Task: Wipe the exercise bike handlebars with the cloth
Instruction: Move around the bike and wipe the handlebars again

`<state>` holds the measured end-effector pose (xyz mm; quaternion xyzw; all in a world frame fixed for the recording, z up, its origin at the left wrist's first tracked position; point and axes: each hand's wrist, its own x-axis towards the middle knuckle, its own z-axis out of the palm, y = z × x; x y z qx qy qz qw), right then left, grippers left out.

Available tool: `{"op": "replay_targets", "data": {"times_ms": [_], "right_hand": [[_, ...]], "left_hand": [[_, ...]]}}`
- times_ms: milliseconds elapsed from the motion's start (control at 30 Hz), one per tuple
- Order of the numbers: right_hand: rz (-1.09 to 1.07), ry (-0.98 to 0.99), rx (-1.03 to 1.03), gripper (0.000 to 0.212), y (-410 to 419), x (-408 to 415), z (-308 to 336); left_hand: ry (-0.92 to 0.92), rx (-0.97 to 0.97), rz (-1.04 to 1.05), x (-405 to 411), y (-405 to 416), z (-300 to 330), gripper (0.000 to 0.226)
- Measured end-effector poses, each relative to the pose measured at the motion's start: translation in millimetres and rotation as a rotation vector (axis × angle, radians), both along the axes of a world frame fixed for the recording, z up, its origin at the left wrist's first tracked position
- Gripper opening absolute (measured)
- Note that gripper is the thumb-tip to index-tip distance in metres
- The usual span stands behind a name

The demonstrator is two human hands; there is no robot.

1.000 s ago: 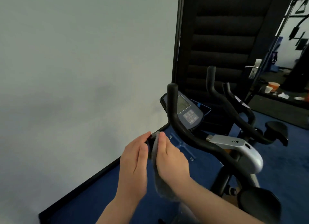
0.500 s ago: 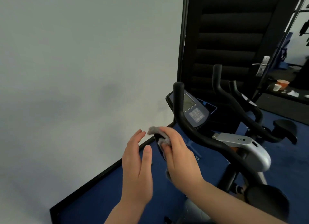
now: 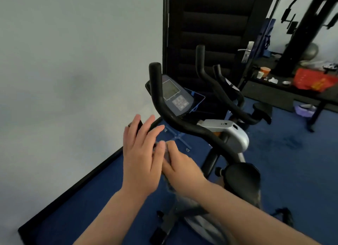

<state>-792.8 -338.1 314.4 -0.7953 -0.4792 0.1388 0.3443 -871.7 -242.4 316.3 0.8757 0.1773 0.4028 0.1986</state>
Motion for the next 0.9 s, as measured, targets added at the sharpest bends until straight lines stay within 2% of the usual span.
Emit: {"op": "replay_targets", "data": {"times_ms": [100, 267, 367, 467, 667, 800, 867, 900], "right_hand": [[0.189, 0.002, -0.204, 0.039, -21, 19, 7], [0.479, -0.115, -0.56, 0.041, -44, 61, 22], [0.607, -0.15, -0.658, 0.034, -51, 98, 38], [0.601, -0.126, -0.719, 0.038, -49, 118, 45], [0.653, -0.204, -0.662, 0.033, -51, 113, 37], [0.682, -0.461, -0.571, 0.032, -46, 76, 23], [0.671, -0.656, -0.428, 0.028, -49, 56, 11], [0.626, -0.678, -0.352, 0.03, -52, 48, 5]], "left_hand": [[0.05, 0.091, 0.066, 5, 7, -6, 0.038], [0.15, 0.288, 0.232, 10, 10, -18, 0.036], [0.162, 0.283, 0.258, 12, 7, -19, 0.035], [0.178, 0.276, 0.259, 11, 6, -18, 0.034], [0.242, 0.2, 0.335, 11, -6, -20, 0.041], [0.304, 0.143, 0.39, 11, -17, -12, 0.045], [0.341, 0.11, 0.391, 7, -27, -8, 0.045], [0.346, 0.072, 0.372, 3, -34, -8, 0.045]]}}
